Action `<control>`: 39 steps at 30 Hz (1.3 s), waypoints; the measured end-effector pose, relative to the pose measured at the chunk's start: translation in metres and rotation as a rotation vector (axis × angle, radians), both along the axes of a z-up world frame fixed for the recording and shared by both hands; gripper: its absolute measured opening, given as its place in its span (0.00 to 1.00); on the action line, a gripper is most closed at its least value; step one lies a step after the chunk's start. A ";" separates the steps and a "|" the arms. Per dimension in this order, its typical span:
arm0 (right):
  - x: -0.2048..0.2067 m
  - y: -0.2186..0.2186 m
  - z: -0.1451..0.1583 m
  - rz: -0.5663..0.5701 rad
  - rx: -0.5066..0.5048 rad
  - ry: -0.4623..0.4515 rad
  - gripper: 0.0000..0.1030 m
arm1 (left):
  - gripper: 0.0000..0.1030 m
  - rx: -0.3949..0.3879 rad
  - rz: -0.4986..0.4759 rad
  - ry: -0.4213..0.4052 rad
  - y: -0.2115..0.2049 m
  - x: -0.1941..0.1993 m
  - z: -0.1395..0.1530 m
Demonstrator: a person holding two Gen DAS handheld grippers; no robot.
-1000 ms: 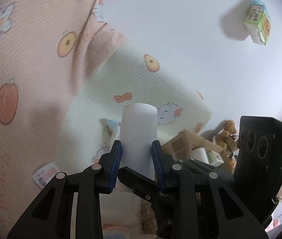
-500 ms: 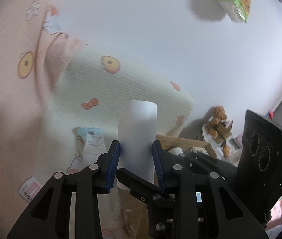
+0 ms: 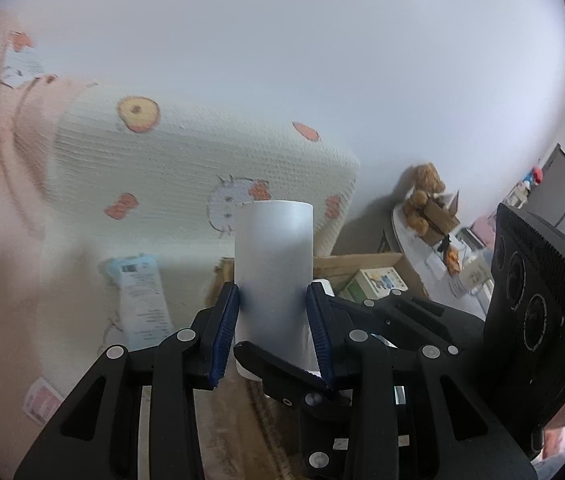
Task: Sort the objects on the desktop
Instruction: 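Lift the roll with the right tool and carry it to the box, then lower the roll into the box beside the other rolls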
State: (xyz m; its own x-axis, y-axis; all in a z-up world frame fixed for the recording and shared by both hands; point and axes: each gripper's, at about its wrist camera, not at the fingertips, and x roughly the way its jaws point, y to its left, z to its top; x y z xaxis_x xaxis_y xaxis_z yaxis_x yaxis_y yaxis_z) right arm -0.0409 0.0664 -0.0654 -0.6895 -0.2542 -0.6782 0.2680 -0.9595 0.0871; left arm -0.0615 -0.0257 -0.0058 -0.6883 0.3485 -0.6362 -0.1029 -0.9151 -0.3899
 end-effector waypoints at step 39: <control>-0.004 0.060 -0.051 0.036 0.003 -0.254 0.49 | 0.36 -0.068 -0.119 -0.342 0.068 -0.063 -0.061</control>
State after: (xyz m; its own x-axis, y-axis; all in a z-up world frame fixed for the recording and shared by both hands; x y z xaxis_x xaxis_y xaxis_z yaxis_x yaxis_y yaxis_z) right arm -0.0444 0.1268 -0.1162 -0.4873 -0.2727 -0.8296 0.2715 -0.9502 0.1529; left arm -0.1244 0.0419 -0.0667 -0.3887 0.3628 -0.8469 -0.0845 -0.9294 -0.3593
